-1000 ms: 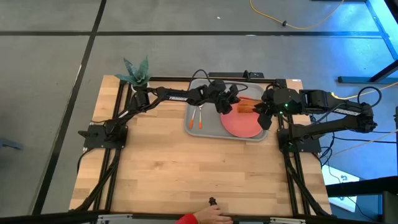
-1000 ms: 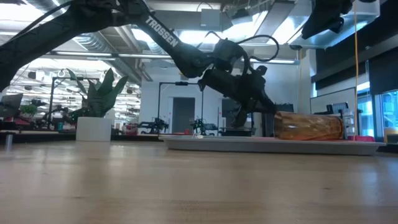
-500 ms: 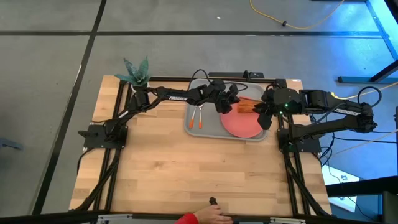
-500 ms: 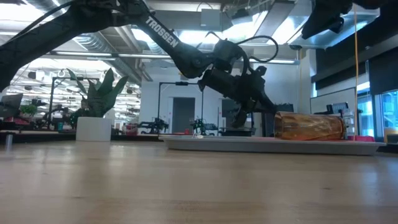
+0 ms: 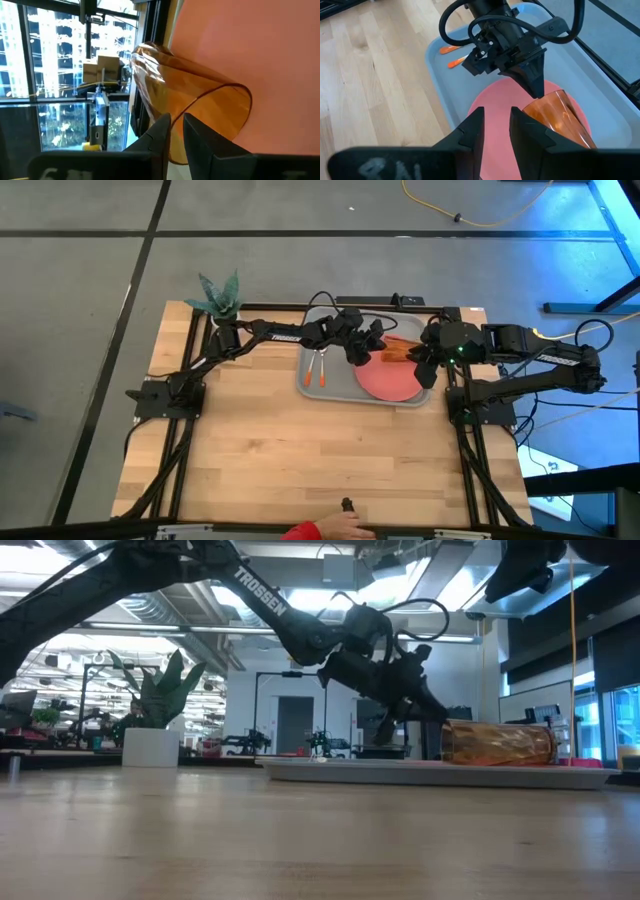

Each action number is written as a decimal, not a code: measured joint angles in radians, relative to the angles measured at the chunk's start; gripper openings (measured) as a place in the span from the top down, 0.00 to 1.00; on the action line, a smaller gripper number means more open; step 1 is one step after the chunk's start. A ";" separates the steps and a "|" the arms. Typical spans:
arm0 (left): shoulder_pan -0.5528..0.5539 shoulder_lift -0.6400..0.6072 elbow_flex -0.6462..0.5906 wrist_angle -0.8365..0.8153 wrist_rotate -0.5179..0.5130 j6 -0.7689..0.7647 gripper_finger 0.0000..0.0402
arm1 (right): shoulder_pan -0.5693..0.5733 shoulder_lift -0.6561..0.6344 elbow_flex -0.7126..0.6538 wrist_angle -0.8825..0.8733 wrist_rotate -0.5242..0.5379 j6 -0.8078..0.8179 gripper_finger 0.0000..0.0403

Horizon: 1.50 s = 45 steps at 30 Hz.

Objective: Pick and place plate/cup/fork/spoon on tray
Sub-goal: Adjust the orange glass on the gray serving tray

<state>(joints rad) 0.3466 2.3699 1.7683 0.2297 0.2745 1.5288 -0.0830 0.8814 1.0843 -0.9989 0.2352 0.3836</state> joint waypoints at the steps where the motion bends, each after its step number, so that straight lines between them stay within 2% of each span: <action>1: 0.000 0.000 0.000 -0.004 0.000 0.002 0.89 | 0.000 0.000 0.000 0.000 0.000 0.000 0.78; 11: 0.000 -0.001 0.000 -0.002 0.012 0.030 0.89 | 0.000 0.000 0.000 0.000 0.000 -0.011 0.78; 19: 0.000 -0.001 0.000 0.020 0.061 0.032 0.89 | 0.000 0.000 0.000 0.000 0.000 -0.010 0.78; 24: 0.002 0.024 0.009 0.042 0.055 0.097 0.89 | 0.000 0.000 0.000 0.001 0.000 -0.007 0.78; 35: -0.007 0.029 0.011 0.103 -0.133 0.097 0.89 | 0.000 0.000 0.000 0.001 0.001 -0.002 0.78; 39: -0.022 -0.012 0.010 0.105 -0.213 -0.015 0.89 | 0.000 0.000 0.000 0.002 0.007 -0.002 0.78; 41: -0.031 -0.039 0.012 0.120 -0.241 -0.122 0.89 | 0.000 0.000 0.000 0.001 0.007 0.005 0.78; 45: -0.037 -0.133 0.012 0.035 -0.323 -0.416 0.89 | -0.014 0.001 0.000 -0.001 0.007 0.041 0.78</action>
<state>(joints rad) 0.3094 2.2371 1.7808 0.2644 -0.0485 1.1129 -0.0974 0.8825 1.0843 -0.9998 0.2426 0.4241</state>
